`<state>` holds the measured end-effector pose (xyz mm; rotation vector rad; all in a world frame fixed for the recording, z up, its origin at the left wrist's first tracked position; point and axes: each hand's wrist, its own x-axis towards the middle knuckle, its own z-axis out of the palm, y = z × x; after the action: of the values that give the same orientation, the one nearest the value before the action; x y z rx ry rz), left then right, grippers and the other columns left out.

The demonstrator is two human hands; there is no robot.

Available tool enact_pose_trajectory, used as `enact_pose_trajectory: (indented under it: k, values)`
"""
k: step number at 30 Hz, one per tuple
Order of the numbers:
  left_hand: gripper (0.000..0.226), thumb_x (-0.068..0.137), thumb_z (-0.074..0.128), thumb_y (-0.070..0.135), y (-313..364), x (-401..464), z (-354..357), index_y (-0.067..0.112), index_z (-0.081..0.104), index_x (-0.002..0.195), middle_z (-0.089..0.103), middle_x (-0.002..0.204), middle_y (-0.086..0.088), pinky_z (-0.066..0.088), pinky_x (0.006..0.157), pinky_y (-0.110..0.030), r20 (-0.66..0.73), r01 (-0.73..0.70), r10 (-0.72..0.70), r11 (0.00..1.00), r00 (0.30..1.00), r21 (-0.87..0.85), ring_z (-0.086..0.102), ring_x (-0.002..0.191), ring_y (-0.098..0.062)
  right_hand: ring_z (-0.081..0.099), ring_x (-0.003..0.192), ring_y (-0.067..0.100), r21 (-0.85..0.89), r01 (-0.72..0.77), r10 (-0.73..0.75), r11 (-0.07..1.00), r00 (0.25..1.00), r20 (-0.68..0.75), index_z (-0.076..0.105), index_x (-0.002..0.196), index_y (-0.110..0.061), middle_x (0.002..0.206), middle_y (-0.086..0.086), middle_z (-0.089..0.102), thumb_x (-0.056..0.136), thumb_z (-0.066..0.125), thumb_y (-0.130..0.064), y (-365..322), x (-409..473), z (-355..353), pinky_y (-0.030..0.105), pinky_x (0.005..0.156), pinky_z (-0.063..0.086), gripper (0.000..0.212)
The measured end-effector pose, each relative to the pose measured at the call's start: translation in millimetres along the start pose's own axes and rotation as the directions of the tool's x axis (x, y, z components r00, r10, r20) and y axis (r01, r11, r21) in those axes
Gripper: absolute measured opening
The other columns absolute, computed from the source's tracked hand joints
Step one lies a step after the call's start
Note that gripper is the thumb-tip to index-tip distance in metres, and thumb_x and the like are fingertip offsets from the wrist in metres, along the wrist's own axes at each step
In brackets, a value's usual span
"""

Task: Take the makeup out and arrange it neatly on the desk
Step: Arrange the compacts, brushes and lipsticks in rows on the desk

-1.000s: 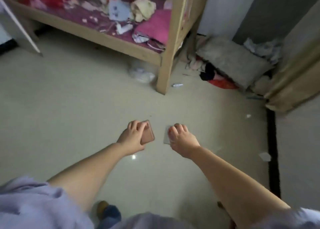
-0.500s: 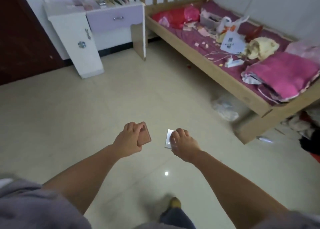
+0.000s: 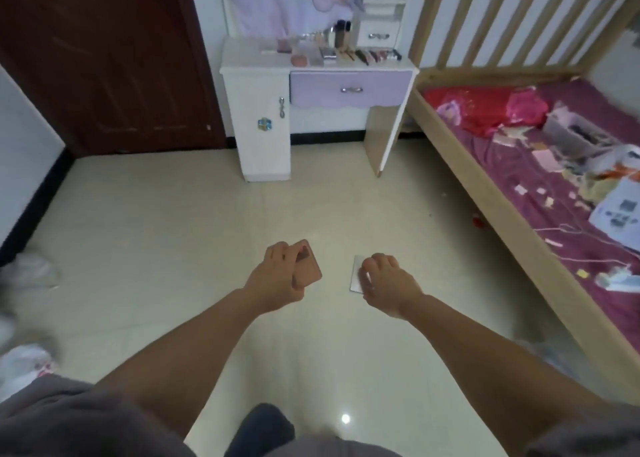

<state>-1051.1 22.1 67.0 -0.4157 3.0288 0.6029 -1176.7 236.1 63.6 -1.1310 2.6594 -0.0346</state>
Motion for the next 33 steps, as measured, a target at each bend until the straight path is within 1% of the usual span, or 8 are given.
enact_pose_trajectory:
  k: [8,12,15,18,22,25,29,33]
  values:
    - [0.076,0.074,0.068,0.029,-123,144,-44,0.017,0.029,0.137,0.032,0.133,-0.009,0.051,0.082,-0.036,-0.014,0.17,-0.17,0.985,0.985,0.022,0.033,0.123,-0.026,0.036,0.124,0.029,-0.002,0.21,-0.21,0.978,0.977,-0.034,0.042,0.123,-0.011,0.13,0.009,0.042,0.084,0.059,-0.027,-25,230,-26,0.038,0.088,0.049,0.046]
    - [0.074,0.073,0.067,0.028,-188,232,-82,0.017,0.032,0.136,0.034,0.131,-0.008,0.051,0.079,-0.035,-0.016,0.173,-0.173,0.984,0.985,0.031,0.033,0.123,-0.026,0.037,0.122,0.028,0.04,0.183,-0.181,0.982,0.983,-0.043,0.042,0.122,-0.011,0.131,0.008,0.041,0.086,0.056,-0.029,-40,342,-50,0.037,0.088,0.049,0.043]
    - [0.074,0.073,0.068,0.031,-228,303,-119,0.02,0.03,0.136,0.032,0.133,-0.006,0.051,0.083,-0.035,0.007,0.162,-0.162,0.986,0.987,0.05,0.032,0.124,-0.024,0.037,0.122,0.027,0.065,0.157,-0.153,0.985,0.986,-0.066,0.041,0.123,-0.012,0.132,0.008,0.04,0.087,0.055,-0.031,-46,416,-78,0.037,0.088,0.049,0.043]
    - [0.075,0.074,0.068,0.031,-259,371,-142,0.021,0.029,0.137,0.031,0.133,-0.006,0.049,0.085,-0.035,0.035,0.178,-0.18,0.983,0.983,0.051,0.03,0.126,-0.024,0.037,0.121,0.027,0.075,0.138,-0.136,0.988,0.99,-0.036,0.041,0.122,-0.013,0.131,0.007,0.04,0.085,0.058,-0.031,-42,476,-97,0.037,0.089,0.049,0.045]
    - [0.08,0.072,0.069,0.032,-287,465,-148,0.022,0.028,0.14,0.032,0.133,-0.005,0.049,0.088,-0.037,0.079,0.098,-0.101,0.994,0.992,0.04,0.03,0.126,-0.024,0.038,0.122,0.028,0.052,0.119,-0.118,0.991,0.993,-0.023,0.041,0.122,-0.013,0.131,0.007,0.04,0.084,0.058,-0.032,-19,563,-115,0.036,0.089,0.048,0.046]
    - [0.081,0.072,0.068,0.032,-307,541,-152,0.023,0.027,0.141,0.033,0.133,-0.004,0.049,0.087,-0.037,0.064,0.058,-0.06,0.997,0.996,0.042,0.03,0.126,-0.024,0.037,0.122,0.027,0.05,0.119,-0.118,0.992,0.993,-0.016,0.04,0.123,-0.014,0.133,0.007,0.039,0.084,0.058,-0.032,1,642,-130,0.036,0.092,0.047,0.047]
    - [0.081,0.073,0.069,0.03,-334,641,-176,0.021,0.028,0.142,0.033,0.134,-0.005,0.048,0.089,-0.035,0.027,0.083,-0.083,0.996,0.996,0.019,0.03,0.129,-0.023,0.038,0.121,0.027,0.066,0.154,-0.153,0.986,0.988,-0.019,0.042,0.12,-0.012,0.129,0.007,0.041,0.085,0.056,-0.029,23,753,-166,0.037,0.089,0.048,0.042]
    - [0.078,0.073,0.068,0.025,-360,727,-206,0.021,0.03,0.141,0.035,0.132,-0.006,0.049,0.088,-0.038,-0.01,0.151,-0.151,0.988,0.988,-0.036,0.032,0.127,-0.025,0.041,0.118,0.029,0.058,0.238,-0.235,0.97,0.971,-0.045,0.046,0.117,-0.011,0.124,0.009,0.045,0.089,0.051,-0.029,33,858,-205,0.041,0.088,0.049,0.033]
